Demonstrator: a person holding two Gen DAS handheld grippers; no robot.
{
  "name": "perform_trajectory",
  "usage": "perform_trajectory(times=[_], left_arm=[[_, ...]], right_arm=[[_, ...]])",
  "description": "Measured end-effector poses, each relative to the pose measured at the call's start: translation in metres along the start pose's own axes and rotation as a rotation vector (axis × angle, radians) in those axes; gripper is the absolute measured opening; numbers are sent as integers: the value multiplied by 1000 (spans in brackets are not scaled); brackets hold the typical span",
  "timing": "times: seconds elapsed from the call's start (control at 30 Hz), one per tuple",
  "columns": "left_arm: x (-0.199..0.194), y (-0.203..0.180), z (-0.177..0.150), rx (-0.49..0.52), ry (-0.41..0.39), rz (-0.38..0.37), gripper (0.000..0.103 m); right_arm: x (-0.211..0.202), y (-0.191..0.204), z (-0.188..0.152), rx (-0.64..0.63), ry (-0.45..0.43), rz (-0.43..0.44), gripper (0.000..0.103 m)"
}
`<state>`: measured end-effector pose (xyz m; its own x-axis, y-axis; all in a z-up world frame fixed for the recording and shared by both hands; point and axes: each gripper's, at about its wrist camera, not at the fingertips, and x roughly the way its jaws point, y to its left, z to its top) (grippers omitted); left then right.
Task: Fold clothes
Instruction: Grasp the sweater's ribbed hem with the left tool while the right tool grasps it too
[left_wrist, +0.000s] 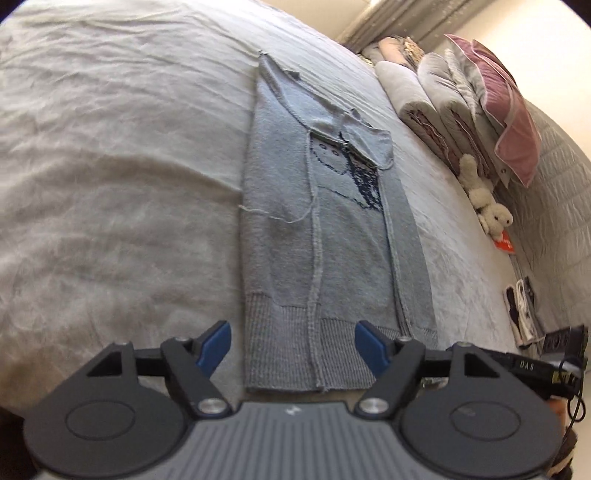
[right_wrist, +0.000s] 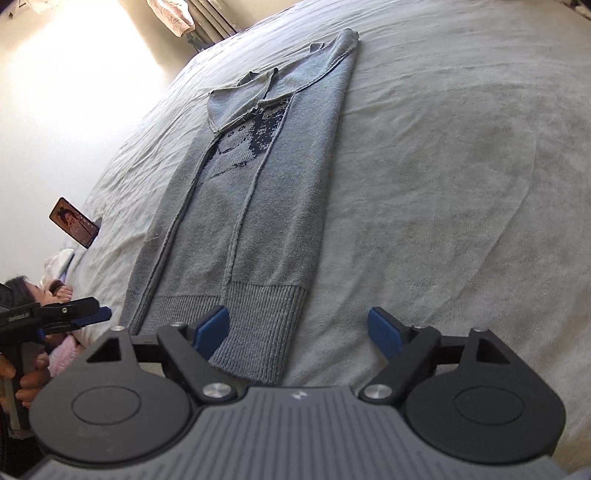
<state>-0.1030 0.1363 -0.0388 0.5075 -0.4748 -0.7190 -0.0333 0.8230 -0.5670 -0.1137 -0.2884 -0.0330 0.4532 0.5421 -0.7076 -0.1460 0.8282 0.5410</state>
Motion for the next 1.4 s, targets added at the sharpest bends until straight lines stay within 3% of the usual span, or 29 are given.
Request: perform_trajectory(times=[0.03,0.1,0.17,0.33,0.63,0.67,0.73,0.77,0.93,1.17,1.4], left_arm=[[3,7,0,-34,13,-15,65],[9,21,-1,-93,42,-52,46],[15,33,-2,-146,65,-89,40],[22,54,-5,-228,98,-183,39],[28,45,-8,-156,122,-218,39],[29,43,-9,-145,126,-217,39],[30,40,-9,-135,136,-208,29],[30,41,-9,-138,142,-202,15],[26,42,-11,-142,146,-221,11],[16,37,-5,-159,109,-317,10],[31,37,35,-269,60,-328,10]], right_arm=[[0,-3,0,16,7,17,75],[0,-7,0,42,23,48,70],[4,-9,-1,62,53,89,65],[10,-9,-5,56,74,126,60],[19,-11,-5,73,108,181,42],[20,-11,-4,74,112,184,38],[23,-14,-5,88,127,192,19],[25,-16,-5,107,139,198,11],[19,-22,-3,169,144,248,11],[5,-16,12,191,98,326,11],[7,-14,42,239,34,341,11]])
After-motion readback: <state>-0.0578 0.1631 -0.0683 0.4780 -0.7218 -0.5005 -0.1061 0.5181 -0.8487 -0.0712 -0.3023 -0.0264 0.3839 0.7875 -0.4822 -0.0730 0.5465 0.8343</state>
